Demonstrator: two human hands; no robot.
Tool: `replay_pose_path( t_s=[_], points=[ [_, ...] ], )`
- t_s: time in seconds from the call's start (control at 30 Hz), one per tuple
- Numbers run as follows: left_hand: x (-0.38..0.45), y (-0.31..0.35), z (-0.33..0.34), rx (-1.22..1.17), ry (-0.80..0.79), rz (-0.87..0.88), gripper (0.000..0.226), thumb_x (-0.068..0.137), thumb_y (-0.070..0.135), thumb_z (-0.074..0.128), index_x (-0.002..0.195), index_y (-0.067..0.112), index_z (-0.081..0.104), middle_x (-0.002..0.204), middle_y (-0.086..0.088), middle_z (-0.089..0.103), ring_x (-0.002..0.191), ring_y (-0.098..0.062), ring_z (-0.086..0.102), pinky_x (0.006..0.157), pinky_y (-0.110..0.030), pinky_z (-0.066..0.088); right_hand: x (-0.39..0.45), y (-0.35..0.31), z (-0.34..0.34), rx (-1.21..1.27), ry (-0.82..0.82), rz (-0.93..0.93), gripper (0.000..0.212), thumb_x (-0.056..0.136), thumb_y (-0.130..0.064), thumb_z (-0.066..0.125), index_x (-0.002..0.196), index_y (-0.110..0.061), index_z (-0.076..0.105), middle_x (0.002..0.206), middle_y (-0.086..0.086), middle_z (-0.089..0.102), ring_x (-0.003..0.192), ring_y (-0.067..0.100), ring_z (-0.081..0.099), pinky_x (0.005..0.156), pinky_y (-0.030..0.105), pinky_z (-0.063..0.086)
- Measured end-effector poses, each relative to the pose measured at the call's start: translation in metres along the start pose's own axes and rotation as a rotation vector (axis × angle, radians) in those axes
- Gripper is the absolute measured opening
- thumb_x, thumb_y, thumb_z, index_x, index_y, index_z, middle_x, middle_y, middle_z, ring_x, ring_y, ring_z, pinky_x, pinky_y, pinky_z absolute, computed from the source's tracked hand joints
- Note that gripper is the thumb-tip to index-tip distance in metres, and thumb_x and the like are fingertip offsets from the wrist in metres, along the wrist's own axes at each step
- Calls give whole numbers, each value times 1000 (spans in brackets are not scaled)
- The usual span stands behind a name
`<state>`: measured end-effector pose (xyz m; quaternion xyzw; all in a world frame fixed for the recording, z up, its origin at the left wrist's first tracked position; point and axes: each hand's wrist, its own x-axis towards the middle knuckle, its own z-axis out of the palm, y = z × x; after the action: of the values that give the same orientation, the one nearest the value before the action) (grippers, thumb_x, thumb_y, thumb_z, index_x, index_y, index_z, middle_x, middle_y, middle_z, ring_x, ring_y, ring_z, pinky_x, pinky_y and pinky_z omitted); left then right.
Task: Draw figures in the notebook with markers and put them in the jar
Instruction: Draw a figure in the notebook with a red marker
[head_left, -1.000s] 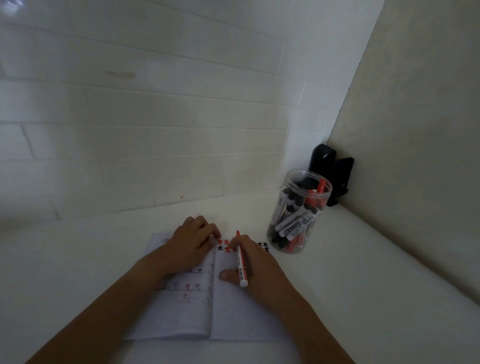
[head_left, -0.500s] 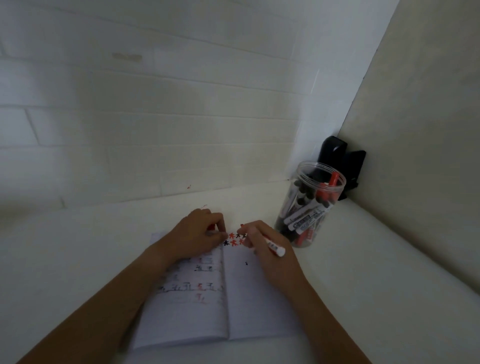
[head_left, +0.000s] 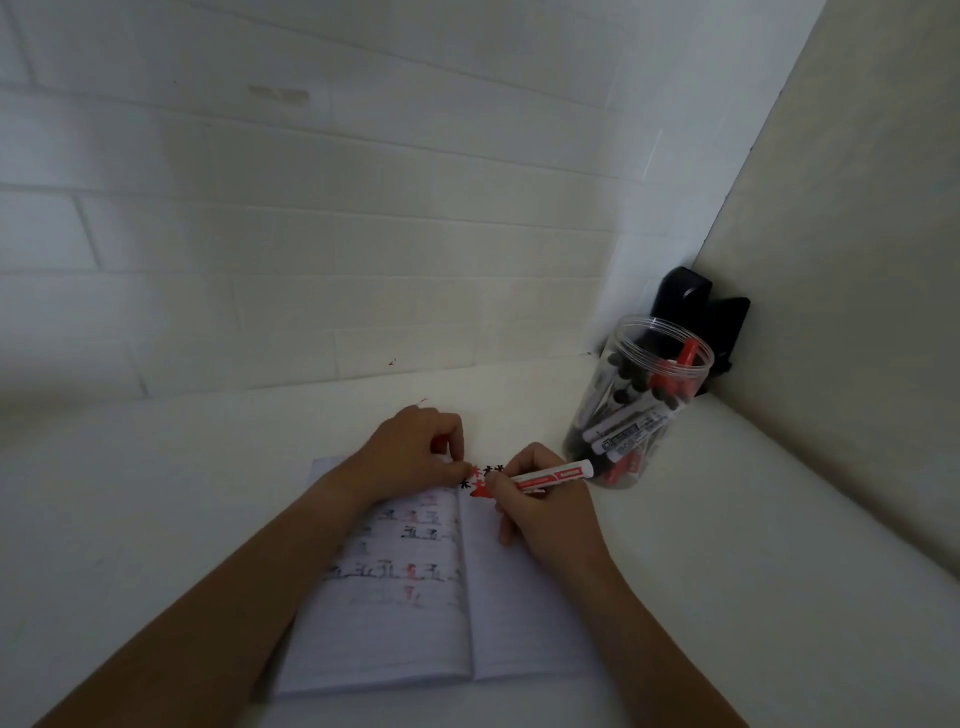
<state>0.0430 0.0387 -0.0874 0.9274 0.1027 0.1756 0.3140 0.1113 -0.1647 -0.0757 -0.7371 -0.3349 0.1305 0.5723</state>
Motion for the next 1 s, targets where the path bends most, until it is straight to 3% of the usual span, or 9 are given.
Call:
replay_pose_path(
  t_s=[0.27, 0.47, 0.6, 0.73, 1.0],
  points=[
    [0, -1, 0, 11, -7, 25, 29, 63, 60, 67, 76, 35, 63, 81, 7, 55, 83, -11, 51, 75, -36, 49, 0, 2, 2, -61, 2, -8, 23, 91, -19, 75, 78, -8, 59, 52, 12, 66, 45, 20, 60, 53, 31, 47],
    [0, -1, 1, 3, -4, 9, 29, 61, 61, 65, 75, 36, 63, 80, 7, 56, 81, -13, 53, 74, -37, 50, 0, 2, 2, -101, -3, 10, 22, 91, -21, 75, 80, -8, 61, 55, 11, 68, 46, 16, 61, 50, 21, 46],
    [0, -2, 2, 8, -9, 0, 29, 61, 62, 66, 75, 37, 62, 80, 7, 56, 81, -13, 53, 74, -37, 50, 0, 2, 0, -66, 39, 60, 21, 92, -20, 72, 80, -7, 61, 54, 12, 67, 43, 16, 55, 43, 23, 42],
    [0, -1, 1, 10, -9, 3, 30, 61, 63, 65, 75, 36, 62, 79, 6, 57, 81, -14, 53, 74, -37, 50, 0, 1, 2, -64, 22, 19, 21, 94, -21, 73, 82, -8, 62, 58, 12, 69, 46, 17, 61, 46, 19, 44],
    [0, -1, 1, 14, -8, 7, 30, 62, 64, 67, 76, 37, 62, 79, 8, 56, 83, -14, 54, 77, -40, 50, 0, 5, 1, -69, 2, 35, 22, 89, -12, 73, 77, -3, 56, 53, 16, 65, 41, 20, 56, 45, 25, 43]
  ],
)
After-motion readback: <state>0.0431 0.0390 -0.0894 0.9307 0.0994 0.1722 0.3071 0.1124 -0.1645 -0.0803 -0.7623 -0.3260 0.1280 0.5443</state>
